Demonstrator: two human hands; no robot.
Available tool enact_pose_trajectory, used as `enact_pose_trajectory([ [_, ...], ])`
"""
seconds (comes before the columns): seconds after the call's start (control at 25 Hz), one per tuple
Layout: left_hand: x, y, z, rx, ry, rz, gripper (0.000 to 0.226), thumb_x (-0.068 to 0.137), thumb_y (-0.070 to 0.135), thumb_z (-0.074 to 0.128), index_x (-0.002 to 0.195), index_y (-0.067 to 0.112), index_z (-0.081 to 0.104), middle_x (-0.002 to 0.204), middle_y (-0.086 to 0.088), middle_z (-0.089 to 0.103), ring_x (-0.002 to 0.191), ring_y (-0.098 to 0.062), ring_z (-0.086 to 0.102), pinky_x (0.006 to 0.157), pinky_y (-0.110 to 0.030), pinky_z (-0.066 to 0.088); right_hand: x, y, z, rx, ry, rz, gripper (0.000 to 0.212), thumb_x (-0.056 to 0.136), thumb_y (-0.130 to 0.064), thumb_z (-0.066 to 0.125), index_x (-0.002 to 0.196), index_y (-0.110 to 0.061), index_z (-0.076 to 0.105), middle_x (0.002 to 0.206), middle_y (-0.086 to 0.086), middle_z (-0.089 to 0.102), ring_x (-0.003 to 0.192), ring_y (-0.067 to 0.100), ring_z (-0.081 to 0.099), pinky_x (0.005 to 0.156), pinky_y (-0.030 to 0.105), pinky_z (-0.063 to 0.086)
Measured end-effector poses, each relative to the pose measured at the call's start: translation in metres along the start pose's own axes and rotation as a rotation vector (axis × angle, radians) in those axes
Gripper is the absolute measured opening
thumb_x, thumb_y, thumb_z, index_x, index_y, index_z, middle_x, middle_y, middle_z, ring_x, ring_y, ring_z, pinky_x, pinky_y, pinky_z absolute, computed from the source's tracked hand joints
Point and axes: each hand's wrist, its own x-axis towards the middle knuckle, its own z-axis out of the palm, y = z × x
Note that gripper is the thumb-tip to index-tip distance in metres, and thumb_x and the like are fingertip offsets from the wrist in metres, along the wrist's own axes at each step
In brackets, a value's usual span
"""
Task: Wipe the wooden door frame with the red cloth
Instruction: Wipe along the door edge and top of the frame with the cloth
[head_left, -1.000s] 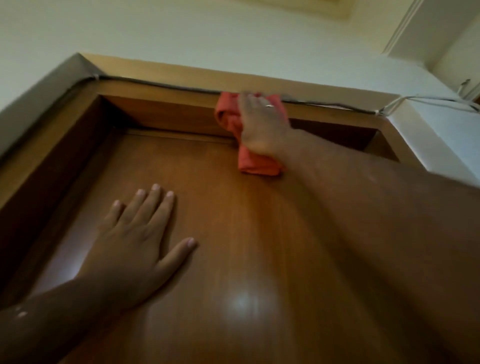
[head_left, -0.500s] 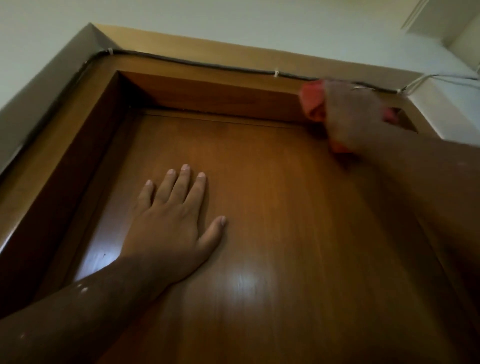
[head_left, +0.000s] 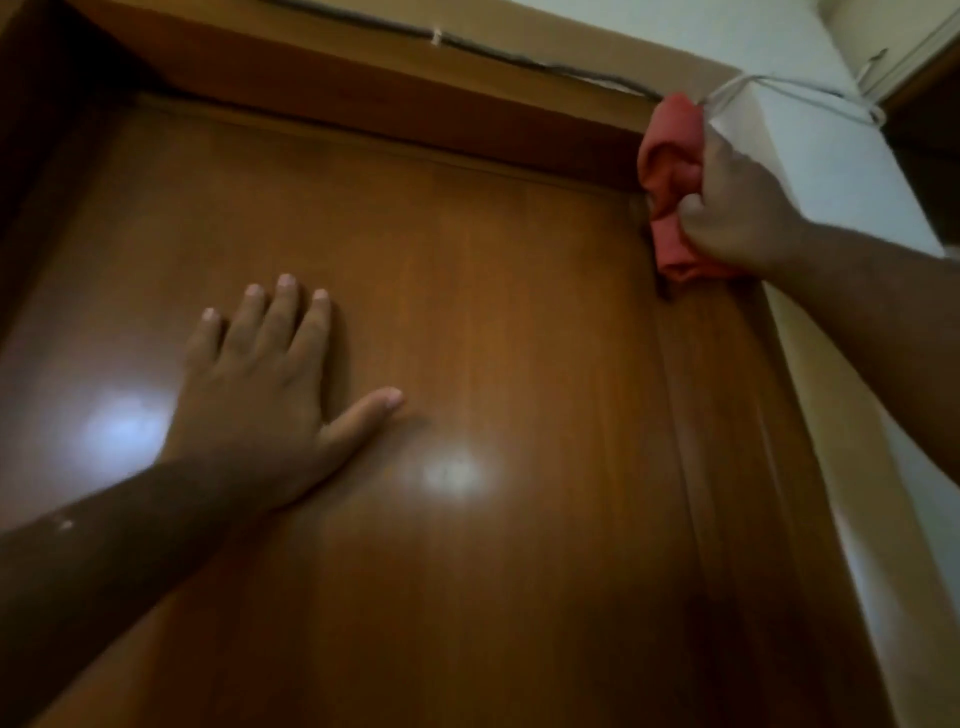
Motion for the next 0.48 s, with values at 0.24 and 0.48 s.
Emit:
enact_pose_trajectory([
  [0.24,-0.095,0.145,0.041,-0.107,-0.002,0.248,0.084,0.090,0.062,0.036,0.154,0.008,0.033,0.161,-0.021,0.030,0.149,-0.039,0.026,0.119,-0.060,0.018,-0.160,0.002,0.014,-0.006,-0.002,0.023,0.075,0.095,-0.020,0.051,0.157,-0.014,0.009,0.156,0.016,0.032,0.131,0.037,0.046,0.101,0.044,0.047],
  [0.48,-0.158,0.151,0.071,-0.002,-0.099,0.337,0.083,0.095,0.062,0.030,0.159,0.011,0.019,0.166,-0.019,0.016,0.153,-0.036,0.014,0.121,-0.057,0.003,-0.382,0.010,0.013,0.007,-0.131,0.068,0.067,0.097,-0.027,0.053,0.152,-0.011,0.017,0.153,0.026,0.035,0.137,0.044,0.040,0.103,0.061,0.042],
])
